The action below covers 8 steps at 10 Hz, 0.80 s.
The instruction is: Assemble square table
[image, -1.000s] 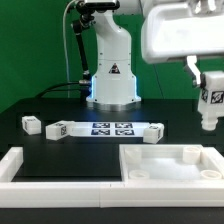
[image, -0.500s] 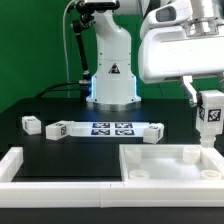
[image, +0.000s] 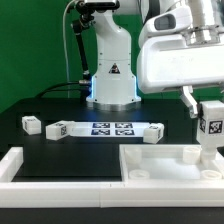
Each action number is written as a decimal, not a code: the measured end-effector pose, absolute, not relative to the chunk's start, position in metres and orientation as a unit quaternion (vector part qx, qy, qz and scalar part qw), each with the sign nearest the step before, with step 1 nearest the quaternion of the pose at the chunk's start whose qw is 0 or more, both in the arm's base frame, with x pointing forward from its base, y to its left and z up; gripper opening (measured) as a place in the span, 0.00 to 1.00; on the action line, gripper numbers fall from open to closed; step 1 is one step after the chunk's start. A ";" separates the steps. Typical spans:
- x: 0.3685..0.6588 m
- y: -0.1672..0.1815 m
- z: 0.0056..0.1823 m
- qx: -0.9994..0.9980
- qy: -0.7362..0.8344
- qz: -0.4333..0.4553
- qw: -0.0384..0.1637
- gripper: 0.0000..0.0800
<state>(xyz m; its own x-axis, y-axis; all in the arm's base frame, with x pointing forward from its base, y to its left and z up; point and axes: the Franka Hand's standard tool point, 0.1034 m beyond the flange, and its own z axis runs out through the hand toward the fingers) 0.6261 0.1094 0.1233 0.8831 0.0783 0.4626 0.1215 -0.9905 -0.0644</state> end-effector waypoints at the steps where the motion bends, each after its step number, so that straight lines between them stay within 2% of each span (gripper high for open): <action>1: 0.626 0.109 0.118 -0.970 -0.051 -0.233 0.046 0.36; 4: 0.626 0.118 0.101 -0.972 -0.056 -0.223 0.048 0.36; 8: 0.625 0.118 0.097 -0.972 -0.057 -0.222 0.048 0.36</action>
Offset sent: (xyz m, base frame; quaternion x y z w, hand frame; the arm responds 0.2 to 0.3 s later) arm 0.0061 0.0057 -0.0192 -0.0187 -0.0035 0.0116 0.9998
